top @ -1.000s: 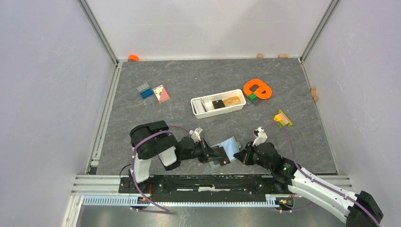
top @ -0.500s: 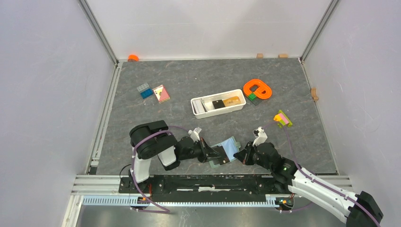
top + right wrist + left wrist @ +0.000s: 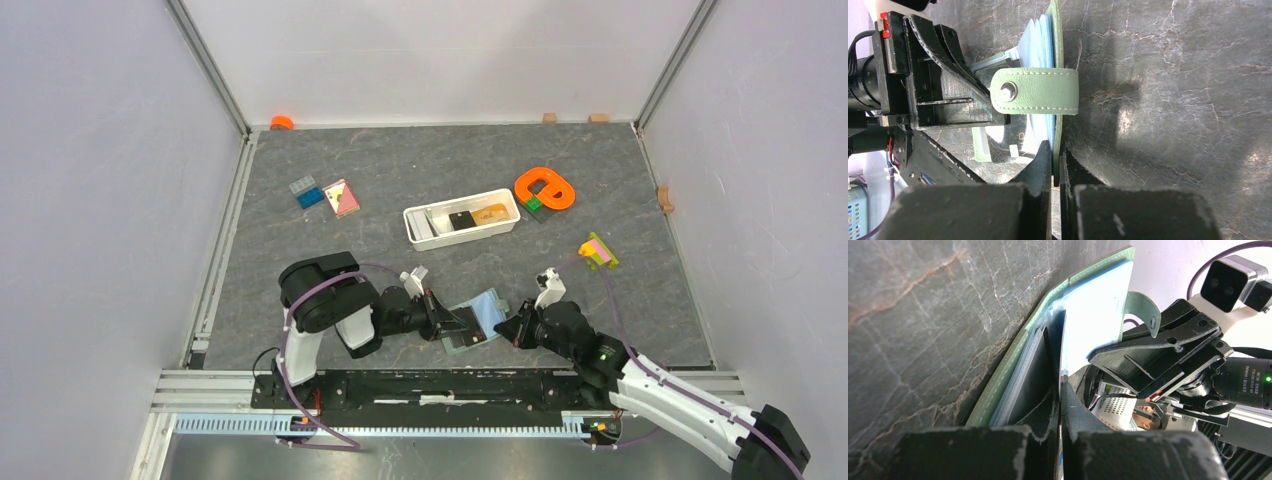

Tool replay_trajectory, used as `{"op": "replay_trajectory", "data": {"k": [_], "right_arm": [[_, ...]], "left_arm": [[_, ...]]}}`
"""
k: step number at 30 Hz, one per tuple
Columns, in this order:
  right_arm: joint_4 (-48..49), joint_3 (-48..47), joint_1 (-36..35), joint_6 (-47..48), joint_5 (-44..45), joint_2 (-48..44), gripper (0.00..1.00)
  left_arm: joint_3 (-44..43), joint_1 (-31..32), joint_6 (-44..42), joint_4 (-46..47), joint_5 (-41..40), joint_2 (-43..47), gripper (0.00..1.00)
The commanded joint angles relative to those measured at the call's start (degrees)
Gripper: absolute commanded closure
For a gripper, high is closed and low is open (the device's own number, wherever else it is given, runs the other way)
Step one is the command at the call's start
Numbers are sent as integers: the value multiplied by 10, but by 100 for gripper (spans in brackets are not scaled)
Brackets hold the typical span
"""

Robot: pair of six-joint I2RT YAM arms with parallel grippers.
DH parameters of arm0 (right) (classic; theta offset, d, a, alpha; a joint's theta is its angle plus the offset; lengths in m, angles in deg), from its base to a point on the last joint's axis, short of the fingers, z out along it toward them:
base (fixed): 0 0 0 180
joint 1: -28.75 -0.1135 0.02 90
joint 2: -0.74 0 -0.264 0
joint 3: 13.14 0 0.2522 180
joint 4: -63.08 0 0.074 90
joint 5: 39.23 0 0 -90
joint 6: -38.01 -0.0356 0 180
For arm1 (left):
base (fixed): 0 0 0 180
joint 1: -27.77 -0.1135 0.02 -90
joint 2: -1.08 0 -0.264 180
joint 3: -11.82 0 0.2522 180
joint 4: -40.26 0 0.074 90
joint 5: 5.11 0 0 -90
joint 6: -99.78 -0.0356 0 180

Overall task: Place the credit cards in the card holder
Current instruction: Insert the credit card into the card holder.

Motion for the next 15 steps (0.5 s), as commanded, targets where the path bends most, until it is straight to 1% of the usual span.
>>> {"op": "replay_trajectory", "data": {"k": [1,15], "right_arm": [[-110,-16,-2,2,35,-6,100],[-118,-17,-2,0,36,-12,100]], "left_arm": [[-3,-4,-44,-44,-18,-26,98],[10,-15,-59,-22,-30,-23,98]]}}
